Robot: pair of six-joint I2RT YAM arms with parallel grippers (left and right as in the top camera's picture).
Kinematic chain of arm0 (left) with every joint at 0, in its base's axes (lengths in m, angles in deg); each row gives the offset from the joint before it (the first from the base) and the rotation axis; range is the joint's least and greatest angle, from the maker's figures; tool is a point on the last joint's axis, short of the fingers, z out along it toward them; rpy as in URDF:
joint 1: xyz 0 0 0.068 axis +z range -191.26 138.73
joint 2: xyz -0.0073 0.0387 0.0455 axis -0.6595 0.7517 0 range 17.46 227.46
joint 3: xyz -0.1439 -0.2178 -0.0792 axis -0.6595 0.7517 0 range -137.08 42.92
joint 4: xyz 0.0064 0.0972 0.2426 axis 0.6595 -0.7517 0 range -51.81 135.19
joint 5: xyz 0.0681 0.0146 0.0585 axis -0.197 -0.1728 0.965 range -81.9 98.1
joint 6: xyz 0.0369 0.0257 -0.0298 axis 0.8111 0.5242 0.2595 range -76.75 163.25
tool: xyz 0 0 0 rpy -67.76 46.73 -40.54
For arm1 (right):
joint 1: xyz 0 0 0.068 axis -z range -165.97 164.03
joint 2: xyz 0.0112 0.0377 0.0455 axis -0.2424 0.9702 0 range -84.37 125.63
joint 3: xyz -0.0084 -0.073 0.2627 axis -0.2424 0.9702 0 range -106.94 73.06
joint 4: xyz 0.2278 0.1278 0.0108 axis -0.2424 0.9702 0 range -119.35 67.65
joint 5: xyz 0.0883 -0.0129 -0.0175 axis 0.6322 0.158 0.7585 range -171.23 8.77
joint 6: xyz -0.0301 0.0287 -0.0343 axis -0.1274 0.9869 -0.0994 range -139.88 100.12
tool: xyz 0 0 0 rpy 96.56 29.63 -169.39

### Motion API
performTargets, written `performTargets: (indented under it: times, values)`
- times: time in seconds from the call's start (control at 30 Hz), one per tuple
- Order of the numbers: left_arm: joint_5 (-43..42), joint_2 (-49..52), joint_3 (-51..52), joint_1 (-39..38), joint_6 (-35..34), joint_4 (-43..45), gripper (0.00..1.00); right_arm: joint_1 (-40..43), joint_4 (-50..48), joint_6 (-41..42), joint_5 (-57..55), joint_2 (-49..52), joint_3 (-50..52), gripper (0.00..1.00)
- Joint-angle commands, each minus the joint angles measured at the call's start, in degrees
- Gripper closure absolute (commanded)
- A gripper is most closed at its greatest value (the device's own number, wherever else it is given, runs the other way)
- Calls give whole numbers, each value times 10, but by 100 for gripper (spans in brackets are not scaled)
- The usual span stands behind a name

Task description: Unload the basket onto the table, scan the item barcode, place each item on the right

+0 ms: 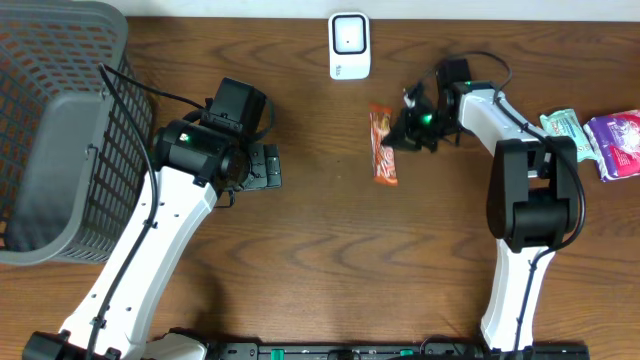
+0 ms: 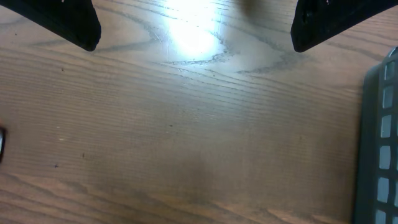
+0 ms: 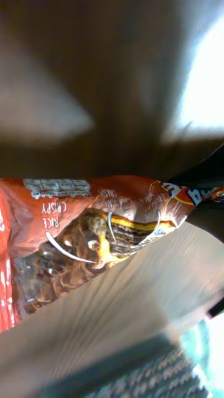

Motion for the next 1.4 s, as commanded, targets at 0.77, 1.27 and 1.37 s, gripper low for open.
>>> performTargets:
  times: [0.77, 1.27, 1.37]
  values:
    - [3, 0, -3, 1, 8, -2, 2, -110, -372, 341, -339, 4, -128, 99]
    - [3, 0, -3, 1, 8, -2, 2, 109, -64, 147, -331, -131, -128, 99]
    - [3, 0, -3, 1, 8, -2, 2, 172, 15, 81, -354, -144, -128, 99]
